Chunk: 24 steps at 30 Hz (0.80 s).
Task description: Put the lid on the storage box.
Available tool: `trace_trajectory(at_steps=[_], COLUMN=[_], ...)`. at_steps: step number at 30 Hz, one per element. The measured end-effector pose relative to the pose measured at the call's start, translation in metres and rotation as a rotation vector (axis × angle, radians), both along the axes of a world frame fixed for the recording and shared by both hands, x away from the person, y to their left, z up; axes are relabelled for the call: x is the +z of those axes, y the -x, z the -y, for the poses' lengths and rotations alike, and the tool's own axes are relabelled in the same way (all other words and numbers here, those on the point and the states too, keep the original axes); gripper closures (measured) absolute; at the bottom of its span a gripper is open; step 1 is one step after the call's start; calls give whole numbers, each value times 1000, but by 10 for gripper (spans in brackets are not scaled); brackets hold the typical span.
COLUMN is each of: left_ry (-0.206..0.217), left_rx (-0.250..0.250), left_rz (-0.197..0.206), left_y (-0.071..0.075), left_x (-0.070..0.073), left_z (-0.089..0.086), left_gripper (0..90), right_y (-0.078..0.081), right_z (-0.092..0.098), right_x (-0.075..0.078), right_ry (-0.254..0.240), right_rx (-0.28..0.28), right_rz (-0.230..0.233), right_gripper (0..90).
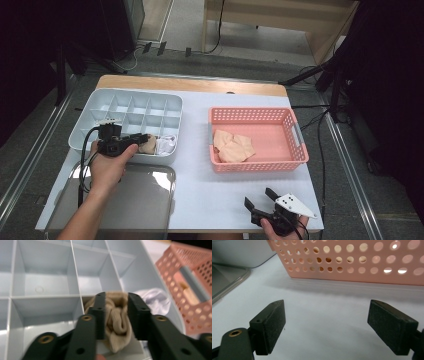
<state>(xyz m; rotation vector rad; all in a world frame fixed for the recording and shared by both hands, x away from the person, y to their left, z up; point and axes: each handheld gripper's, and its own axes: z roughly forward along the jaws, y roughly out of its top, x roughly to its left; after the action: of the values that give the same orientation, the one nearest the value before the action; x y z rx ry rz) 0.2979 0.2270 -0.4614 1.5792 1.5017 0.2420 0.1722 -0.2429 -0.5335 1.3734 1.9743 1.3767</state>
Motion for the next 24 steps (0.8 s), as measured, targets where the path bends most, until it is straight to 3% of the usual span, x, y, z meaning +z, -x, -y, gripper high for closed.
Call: trace_trajectory(at_steps=[3, 6, 7, 10, 14, 17, 20, 24], left_ry=[-49, -113, -127, -113, -82, -13, 26, -9], left_rx=[-1, -14, -13, -21, -22, -49, -40, -58], left_rz=[1, -9, -15, -5, 87, 144, 179, 222], left_y=[-3, -4, -5, -4, 9, 23, 38, 56], left_x=[-3, -8, -10, -10, -3, 2, 5, 8], left_z=[8, 13, 12, 8, 2, -4, -9, -12], left_gripper=[612, 821, 840, 877, 709, 616, 498, 339], right_y=[0, 1, 1, 1, 0, 1, 1, 1], right_z=[-1, -2, -1, -1, 1, 2, 2, 0], right_x=[0, 0, 0, 0, 1, 4, 6, 8], right_ry=[-7, -7, -7, -11, -10, -15, -12, -10], right_rx=[0, 2, 2, -3, -8, -16, -22, -26], right_rz=[-2, -1, -1, -4, 8, 9, 19, 18], right_gripper=[154, 155, 154, 155, 155, 154, 154, 152])
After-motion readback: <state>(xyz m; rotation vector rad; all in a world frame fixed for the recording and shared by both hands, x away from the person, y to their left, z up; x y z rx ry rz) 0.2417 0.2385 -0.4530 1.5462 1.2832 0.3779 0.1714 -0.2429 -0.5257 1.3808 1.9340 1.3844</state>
